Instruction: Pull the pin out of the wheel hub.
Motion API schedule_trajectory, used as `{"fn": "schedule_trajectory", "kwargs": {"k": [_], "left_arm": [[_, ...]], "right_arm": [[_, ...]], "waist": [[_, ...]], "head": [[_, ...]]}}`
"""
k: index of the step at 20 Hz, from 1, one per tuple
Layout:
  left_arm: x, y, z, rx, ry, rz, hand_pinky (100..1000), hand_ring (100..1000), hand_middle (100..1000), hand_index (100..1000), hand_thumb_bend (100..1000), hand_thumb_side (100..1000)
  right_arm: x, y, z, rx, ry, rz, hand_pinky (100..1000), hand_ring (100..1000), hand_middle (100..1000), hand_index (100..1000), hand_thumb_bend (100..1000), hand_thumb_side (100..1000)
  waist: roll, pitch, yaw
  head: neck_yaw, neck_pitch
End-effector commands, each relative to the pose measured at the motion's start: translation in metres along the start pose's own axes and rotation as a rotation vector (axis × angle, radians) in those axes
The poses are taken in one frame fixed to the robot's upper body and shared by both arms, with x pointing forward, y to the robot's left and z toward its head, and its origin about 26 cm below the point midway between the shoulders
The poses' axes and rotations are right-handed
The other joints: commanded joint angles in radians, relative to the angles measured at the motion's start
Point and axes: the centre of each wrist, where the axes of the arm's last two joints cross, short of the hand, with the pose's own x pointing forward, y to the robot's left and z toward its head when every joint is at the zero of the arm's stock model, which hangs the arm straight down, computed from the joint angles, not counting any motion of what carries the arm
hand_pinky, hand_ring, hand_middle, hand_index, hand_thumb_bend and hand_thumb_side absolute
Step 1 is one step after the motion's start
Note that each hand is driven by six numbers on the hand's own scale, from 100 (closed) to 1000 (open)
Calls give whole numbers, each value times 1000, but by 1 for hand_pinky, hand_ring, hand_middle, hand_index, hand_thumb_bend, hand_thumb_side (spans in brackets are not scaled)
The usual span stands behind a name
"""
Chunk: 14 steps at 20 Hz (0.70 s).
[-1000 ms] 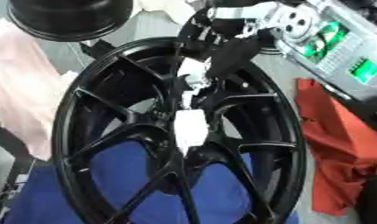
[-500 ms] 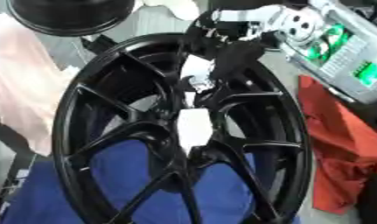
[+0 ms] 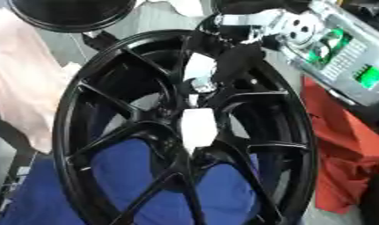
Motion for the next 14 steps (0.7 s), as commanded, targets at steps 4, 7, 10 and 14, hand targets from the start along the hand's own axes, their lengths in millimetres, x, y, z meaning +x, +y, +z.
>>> {"fn": "schedule_trajectory", "kwargs": {"k": [4, 7, 10, 14], "left_arm": [[7, -1, -3, -12, -26, -8, 839, 734, 658, 761, 160, 781], [6, -1, -3, -13, -26, -9, 839, 734, 658, 761, 160, 781], [6, -1, -3, -15, -26, -9, 839, 733, 658, 761, 160, 782], [6, -1, -3, -16, -25, -8, 840, 732, 658, 761, 160, 782]], "right_arm": [[-3, -8, 4, -19, 30, 3, 712, 734, 747, 827, 502, 319], [-2, -8, 5, -16, 32, 3, 698, 709, 718, 816, 495, 321], [-3, -8, 5, -11, 42, 1, 681, 675, 683, 798, 488, 321], [-3, -8, 5, -10, 50, -3, 669, 644, 652, 783, 478, 322]], "waist": [[8, -15, -2], [9, -14, -3], [10, -13, -4], [11, -11, -3]], "head": [[1, -15], [1, -13], [0, -13], [-2, -14]]}}
